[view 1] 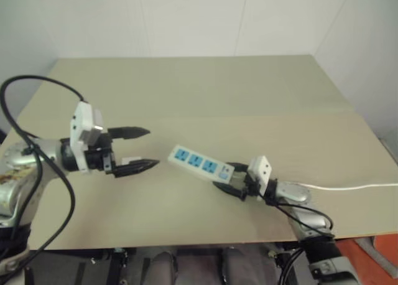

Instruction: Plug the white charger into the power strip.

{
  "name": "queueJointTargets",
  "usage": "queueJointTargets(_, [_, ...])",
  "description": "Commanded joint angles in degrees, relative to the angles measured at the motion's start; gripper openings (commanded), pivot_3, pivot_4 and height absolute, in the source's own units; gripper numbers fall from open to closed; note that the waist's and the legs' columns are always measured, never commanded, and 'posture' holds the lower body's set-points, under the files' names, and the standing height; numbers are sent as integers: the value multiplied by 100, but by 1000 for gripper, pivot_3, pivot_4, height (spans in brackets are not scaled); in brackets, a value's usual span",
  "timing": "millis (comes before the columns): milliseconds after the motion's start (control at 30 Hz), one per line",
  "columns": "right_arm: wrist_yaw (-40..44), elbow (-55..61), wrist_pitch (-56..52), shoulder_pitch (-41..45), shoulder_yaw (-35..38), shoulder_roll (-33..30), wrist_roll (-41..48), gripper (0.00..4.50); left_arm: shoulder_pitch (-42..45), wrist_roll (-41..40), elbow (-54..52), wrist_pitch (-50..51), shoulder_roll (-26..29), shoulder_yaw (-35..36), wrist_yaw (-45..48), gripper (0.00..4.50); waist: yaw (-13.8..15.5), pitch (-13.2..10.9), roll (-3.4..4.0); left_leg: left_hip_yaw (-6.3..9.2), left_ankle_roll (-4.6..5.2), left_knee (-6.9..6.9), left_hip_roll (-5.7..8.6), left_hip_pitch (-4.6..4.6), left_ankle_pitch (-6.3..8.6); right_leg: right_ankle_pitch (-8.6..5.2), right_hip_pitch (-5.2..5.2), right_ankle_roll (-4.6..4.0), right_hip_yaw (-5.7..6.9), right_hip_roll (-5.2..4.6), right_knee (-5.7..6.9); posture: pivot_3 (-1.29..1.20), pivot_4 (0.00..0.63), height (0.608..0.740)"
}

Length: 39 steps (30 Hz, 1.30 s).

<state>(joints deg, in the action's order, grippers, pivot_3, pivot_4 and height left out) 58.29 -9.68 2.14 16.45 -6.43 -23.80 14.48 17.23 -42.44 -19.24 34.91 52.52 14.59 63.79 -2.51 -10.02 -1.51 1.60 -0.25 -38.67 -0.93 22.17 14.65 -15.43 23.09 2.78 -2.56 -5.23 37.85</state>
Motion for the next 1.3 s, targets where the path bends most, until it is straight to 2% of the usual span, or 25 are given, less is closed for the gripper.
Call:
queueJointTargets(33, [346, -42, 150, 208, 106, -212, 129, 3413, 100, 59, 31, -188, 97, 110, 84, 4500, 3, 0, 0, 0, 0, 0, 0, 1, 0, 0, 1, 0, 0, 0, 0, 0, 150, 740])
queueJointTargets(433, [1468, -557, 257, 774, 254, -865, 383, 3413, 219, 250, 401, -334, 376, 126, 467, 4500, 1, -1, 1, 0, 0, 0, -1, 4, 0, 0, 2, 0, 2, 1, -5, 0, 150, 740])
queueJointTargets(600, [1836, -461, 242, 687, 172, -979, 448, 3413, 327, 421, 862, -440, 692, 186, 687, 4500, 7, -1, 1, -1, 0, 0, -1, 4, 0, 0, 2, 0, 2, 1, -4, 0, 150, 740])
queueJointTargets(767, [2008, -353, 163, 644, 69, -847, 535, 3413, 677, 665, 1565, -632, 1119, -64, 1340, 4500, 2, -1, 1, -2, 0, 0, -1, 5, 0, 0, 4, 0, 3, 2, -6, 0, 150, 740])
queueJointTargets(933, [1875, -446, 285, 725, -66, -366, 519, 3413, 1679, 1244, 2449, -816, 1333, -904, 2084, 4500, 2, -5, -3, 1, 0, -4, -4, 7, 0, 0, 4, 0, 9, 10, 2, 0, 150, 740])
queueJointTargets(1033, [1952, -449, 371, 671, -172, -221, 430, 3413, 2302, 1665, 2878, -684, 1233, -1431, 2184, 4500, -2, -5, -3, 0, 0, -5, -2, 7, 0, -1, 6, 1, 6, 9, 7, 0, 150, 740])
queueJointTargets(1167, [2141, -622, 466, 697, -301, -139, 381, 3413, 3364, 2669, 3328, -122, 943, -2377, 1735, 4500, 16, -7, -6, 6, 0, -10, -1, 15, 0, -1, 7, 2, 11, 10, 5, 0, 150, 740])
queueJointTargets(1300, [2249, -851, 530, 845, -332, -67, 323, 3413, 3919, 3088, 3363, -82, 923, -3008, 2377, 4500, -32, -10, -6, 4, 0, -11, -1, 16, 0, -1, 10, 2, 7, 10, 5, 0, 150, 740])
